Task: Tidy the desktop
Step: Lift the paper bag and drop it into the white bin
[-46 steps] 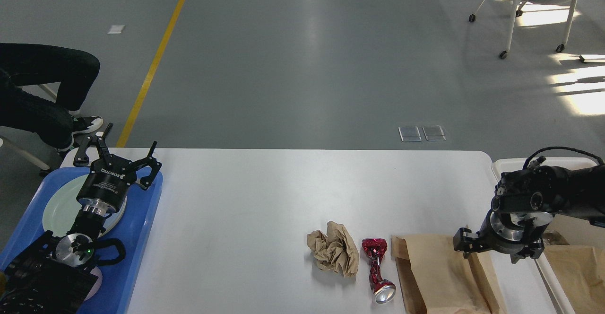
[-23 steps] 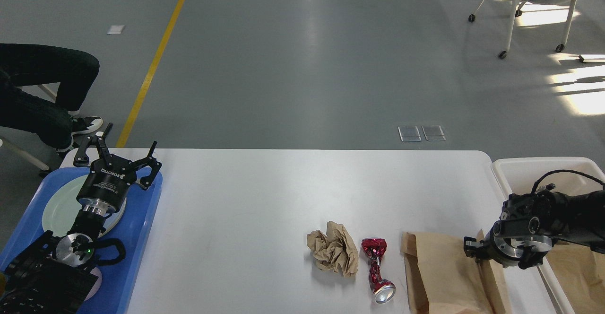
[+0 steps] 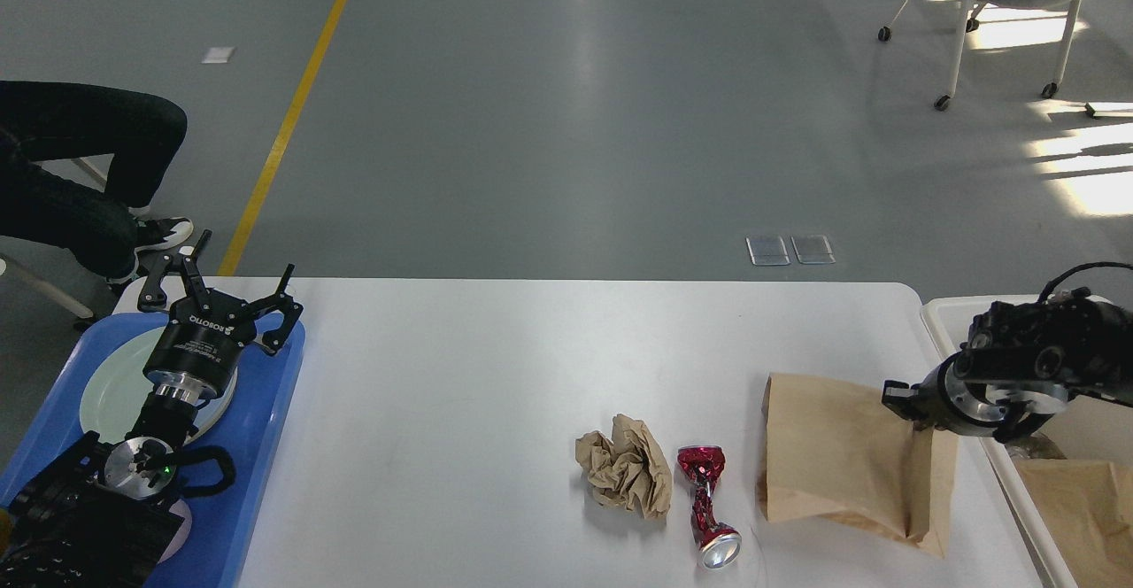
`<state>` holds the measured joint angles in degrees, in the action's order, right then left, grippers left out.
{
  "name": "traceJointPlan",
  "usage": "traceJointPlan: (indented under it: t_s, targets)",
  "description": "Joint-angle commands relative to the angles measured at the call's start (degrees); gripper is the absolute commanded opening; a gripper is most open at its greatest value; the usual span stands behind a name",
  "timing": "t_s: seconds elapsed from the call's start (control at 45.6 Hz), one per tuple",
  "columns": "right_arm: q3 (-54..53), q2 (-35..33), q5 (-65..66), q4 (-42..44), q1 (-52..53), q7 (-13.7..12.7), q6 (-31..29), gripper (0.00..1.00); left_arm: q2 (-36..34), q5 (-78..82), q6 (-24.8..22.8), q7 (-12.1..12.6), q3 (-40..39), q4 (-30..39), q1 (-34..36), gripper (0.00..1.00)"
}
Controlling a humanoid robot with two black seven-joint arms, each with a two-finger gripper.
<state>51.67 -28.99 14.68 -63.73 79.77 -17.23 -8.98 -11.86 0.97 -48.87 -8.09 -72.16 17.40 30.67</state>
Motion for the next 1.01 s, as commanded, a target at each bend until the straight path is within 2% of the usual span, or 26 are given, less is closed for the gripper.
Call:
traceJointPlan:
  t_s: [0.0, 0.088, 0.351, 0.504, 0.614, 0.723, 0.986]
  targets:
    - [-2.8, -5.71, 0.0, -3.24, 6.52, 0.0, -0.51, 0.0, 0.0, 0.0, 0.0, 0.0, 0.0, 0.0, 0.01, 0.97]
    - [-5.52, -11.6, -0.09, -5.0, 12.94, 0.0, -3.67, 0.0, 0.0, 0.0, 0.0, 0.0, 0.0, 0.0, 0.01, 0.97]
    - [-14.03, -23.02, -0.18, -5.0, 29.11, -0.17, -22.29, 0.0, 0.0, 0.0, 0.0, 0.0, 0.0, 0.0, 0.01, 0.97]
    - [-18.71, -27.08, -0.18, -4.74, 31.67, -0.35, -26.61, 0.0, 0.0, 0.0, 0.0, 0.0, 0.0, 0.0, 0.01, 0.97]
    - [-18.36, -27.79, 0.08, -3.51, 30.45, -0.35, -26.36, 0.0, 0.0, 0.0, 0.0, 0.0, 0.0, 0.0, 0.01, 0.97]
    - [-16.17, -27.44, 0.08, 2.63, 26.41, -0.52, -24.69, 0.0, 0.0, 0.0, 0.0, 0.0, 0.0, 0.0, 0.01, 0.97]
    - [-15.28, -27.08, -0.18, 15.47, 6.81, -0.52, -9.75, 0.0, 0.0, 0.0, 0.0, 0.0, 0.0, 0.0, -0.08, 0.97]
